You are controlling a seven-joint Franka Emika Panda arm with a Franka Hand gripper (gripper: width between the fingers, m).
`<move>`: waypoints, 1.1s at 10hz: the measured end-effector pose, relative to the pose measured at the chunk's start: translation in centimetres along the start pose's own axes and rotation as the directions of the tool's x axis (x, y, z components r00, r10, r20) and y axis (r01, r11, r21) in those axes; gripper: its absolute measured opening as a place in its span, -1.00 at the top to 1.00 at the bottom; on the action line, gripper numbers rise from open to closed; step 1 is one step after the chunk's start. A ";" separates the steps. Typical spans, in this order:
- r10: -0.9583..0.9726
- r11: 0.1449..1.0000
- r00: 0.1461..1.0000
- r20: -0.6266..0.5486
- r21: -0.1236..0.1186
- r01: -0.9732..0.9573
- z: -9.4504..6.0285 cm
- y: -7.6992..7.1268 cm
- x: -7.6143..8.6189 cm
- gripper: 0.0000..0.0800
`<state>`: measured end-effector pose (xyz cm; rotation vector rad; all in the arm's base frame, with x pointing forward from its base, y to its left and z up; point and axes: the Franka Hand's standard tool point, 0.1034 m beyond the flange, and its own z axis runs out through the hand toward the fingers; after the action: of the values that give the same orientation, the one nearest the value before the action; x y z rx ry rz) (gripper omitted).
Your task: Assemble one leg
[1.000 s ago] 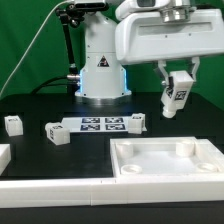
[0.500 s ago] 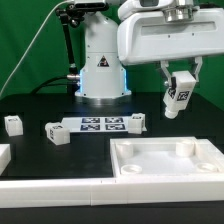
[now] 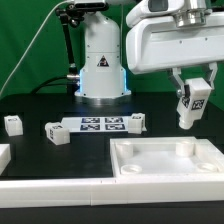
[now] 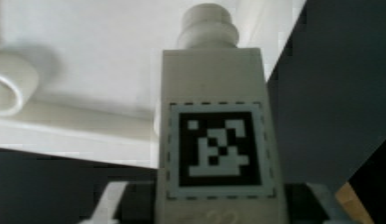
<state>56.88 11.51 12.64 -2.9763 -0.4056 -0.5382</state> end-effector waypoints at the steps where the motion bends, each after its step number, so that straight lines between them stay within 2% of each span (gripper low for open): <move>1: -0.001 1.000 1.000 -0.004 -0.001 0.001 0.0 0.0 -0.1 0.27; 2: -0.016 1.000 0.997 -0.081 -0.024 0.014 -0.2 0.5 0.5 0.27; 3: -0.044 0.997 0.978 -0.202 -0.068 0.030 -0.3 1.3 0.2 0.27; 4: -0.051 0.996 0.970 -0.238 -0.086 0.032 0.1 1.4 -1.6 0.27; 5: -0.046 0.998 0.986 -0.161 -0.060 0.037 1.1 1.0 -2.1 0.27; 9: -0.039 0.998 0.978 -0.203 -0.050 0.030 2.6 1.0 1.9 0.27; 10: -0.039 0.998 0.977 -0.210 -0.048 0.030 2.8 0.9 2.5 0.27; 11: -0.038 0.998 0.977 -0.208 -0.048 0.029 2.9 1.0 2.3 0.27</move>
Offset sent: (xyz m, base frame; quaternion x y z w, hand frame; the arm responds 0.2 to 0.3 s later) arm -0.0306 -0.0035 -0.0067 -0.0040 0.2440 -0.0299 0.9693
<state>60.21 11.53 10.72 -2.9186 -0.4301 -0.8650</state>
